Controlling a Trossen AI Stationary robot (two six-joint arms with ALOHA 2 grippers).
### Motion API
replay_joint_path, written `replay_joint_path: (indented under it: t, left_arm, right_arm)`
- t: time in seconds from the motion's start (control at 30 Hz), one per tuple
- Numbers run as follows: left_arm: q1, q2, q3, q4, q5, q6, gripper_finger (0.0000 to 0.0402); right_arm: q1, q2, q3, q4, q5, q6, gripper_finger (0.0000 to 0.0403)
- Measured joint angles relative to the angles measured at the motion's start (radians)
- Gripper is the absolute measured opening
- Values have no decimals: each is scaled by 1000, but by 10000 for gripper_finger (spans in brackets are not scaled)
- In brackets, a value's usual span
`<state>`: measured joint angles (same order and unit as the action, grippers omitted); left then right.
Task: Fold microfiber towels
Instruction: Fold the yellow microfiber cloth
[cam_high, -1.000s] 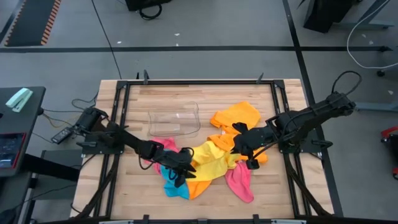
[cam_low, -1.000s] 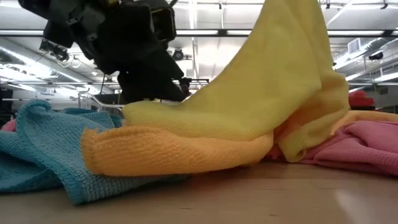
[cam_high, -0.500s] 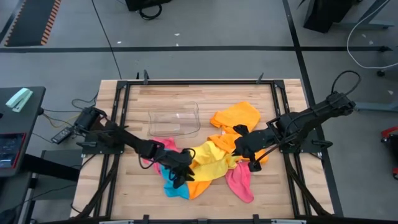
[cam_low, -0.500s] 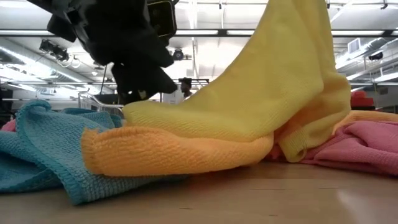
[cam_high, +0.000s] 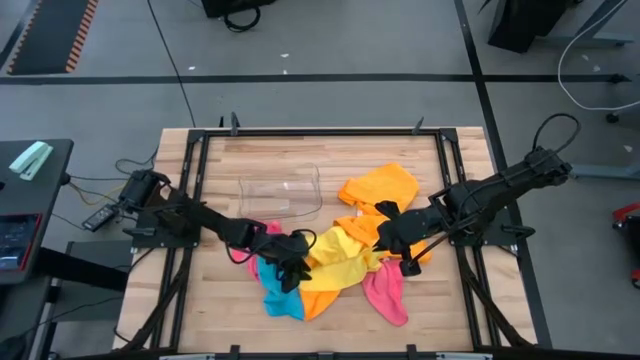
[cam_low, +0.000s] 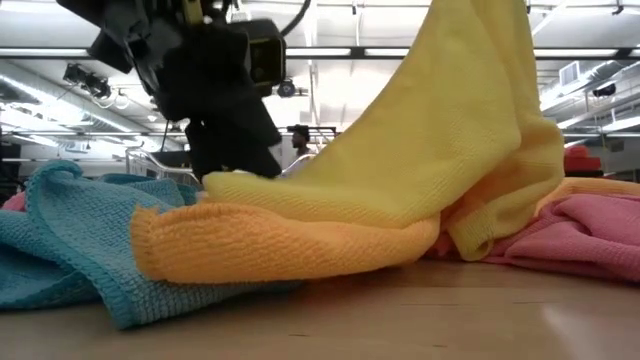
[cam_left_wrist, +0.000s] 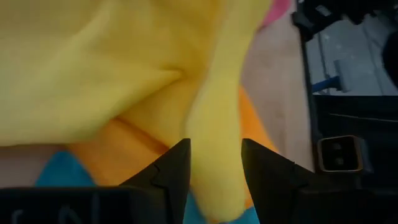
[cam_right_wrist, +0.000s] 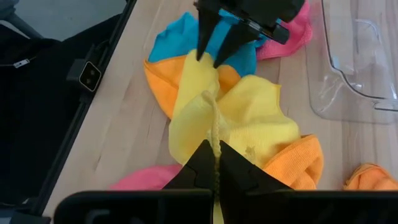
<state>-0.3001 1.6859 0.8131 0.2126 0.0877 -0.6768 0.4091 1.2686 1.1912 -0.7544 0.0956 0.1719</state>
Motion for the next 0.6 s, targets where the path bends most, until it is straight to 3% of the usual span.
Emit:
replay_joint_path:
  t: [0.23, 0.6]
  left_arm:
    - [18, 0, 0, -91, 52, -44, 153]
    - [-7, 0, 0, -90, 78, -37, 152]
  right_arm:
    - [0, 0, 0, 0, 0, 1, 8]
    - [0, 0, 0, 0, 0, 0, 8]
